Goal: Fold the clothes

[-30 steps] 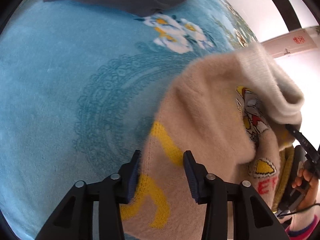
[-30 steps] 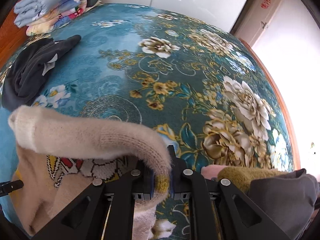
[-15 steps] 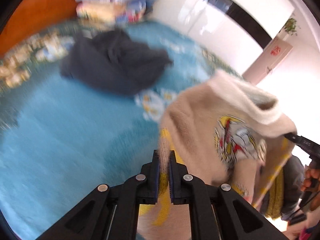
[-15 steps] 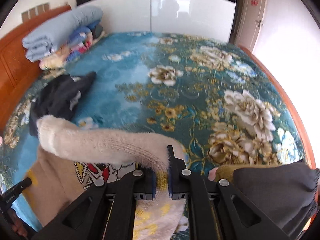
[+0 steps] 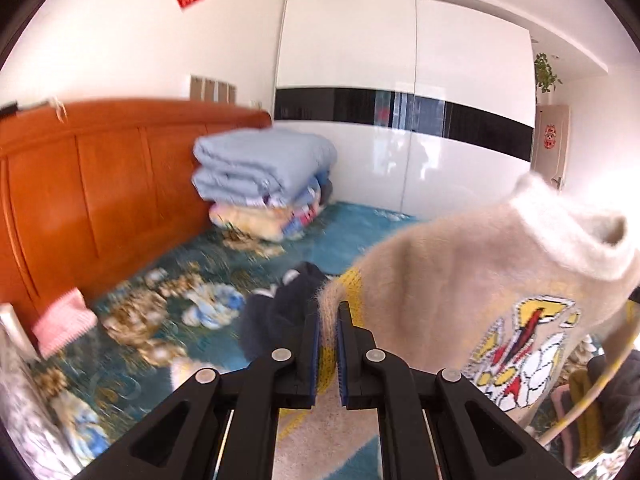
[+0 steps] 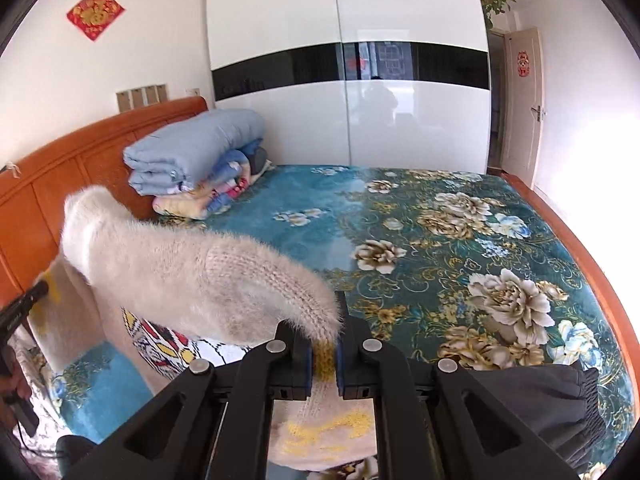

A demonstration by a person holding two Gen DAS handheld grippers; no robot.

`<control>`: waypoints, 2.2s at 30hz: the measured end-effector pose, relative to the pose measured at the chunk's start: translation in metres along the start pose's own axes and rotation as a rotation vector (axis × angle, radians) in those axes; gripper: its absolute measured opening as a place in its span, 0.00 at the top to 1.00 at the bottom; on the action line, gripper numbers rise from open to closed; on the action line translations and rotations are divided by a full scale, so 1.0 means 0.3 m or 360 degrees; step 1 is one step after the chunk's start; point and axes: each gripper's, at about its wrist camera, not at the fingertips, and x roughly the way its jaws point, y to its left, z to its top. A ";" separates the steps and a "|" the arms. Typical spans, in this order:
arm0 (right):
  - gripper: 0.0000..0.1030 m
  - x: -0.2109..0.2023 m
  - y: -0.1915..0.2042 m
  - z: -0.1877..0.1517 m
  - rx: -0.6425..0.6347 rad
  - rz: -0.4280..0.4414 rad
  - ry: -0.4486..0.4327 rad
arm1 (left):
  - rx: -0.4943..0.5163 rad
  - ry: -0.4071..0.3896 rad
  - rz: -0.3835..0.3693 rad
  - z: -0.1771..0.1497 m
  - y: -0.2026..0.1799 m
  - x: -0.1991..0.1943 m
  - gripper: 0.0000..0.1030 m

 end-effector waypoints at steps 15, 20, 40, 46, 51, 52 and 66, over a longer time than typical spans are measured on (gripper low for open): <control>0.92 -0.210 0.006 -0.040 0.0137 0.0604 0.0144 | 0.0415 0.0034 0.0056 0.186 0.087 -0.272 0.92; 0.92 0.146 -0.038 -0.176 0.0244 0.0498 0.0588 | 0.0434 0.0478 0.0118 -0.004 0.074 0.103 0.92; 0.92 0.801 -0.175 -0.438 0.0553 0.0206 0.1032 | 0.0106 0.1022 0.0153 -0.354 0.097 0.597 0.94; 0.90 0.763 -0.208 -0.475 0.0542 0.0249 0.1023 | -0.0181 0.1015 0.0092 -0.348 0.151 0.534 0.93; 0.74 0.671 -0.202 -0.455 0.0478 0.0233 0.0911 | -0.0393 0.1004 0.0056 -0.343 0.166 0.466 0.67; 0.69 0.646 -0.202 -0.450 0.0471 0.0216 0.0885 | -0.0417 0.1005 0.0058 -0.350 0.162 0.450 0.54; 0.54 0.589 -0.053 -0.589 0.0822 0.0772 0.0958 | -0.0513 0.1250 -0.0118 -0.497 -0.004 0.435 0.43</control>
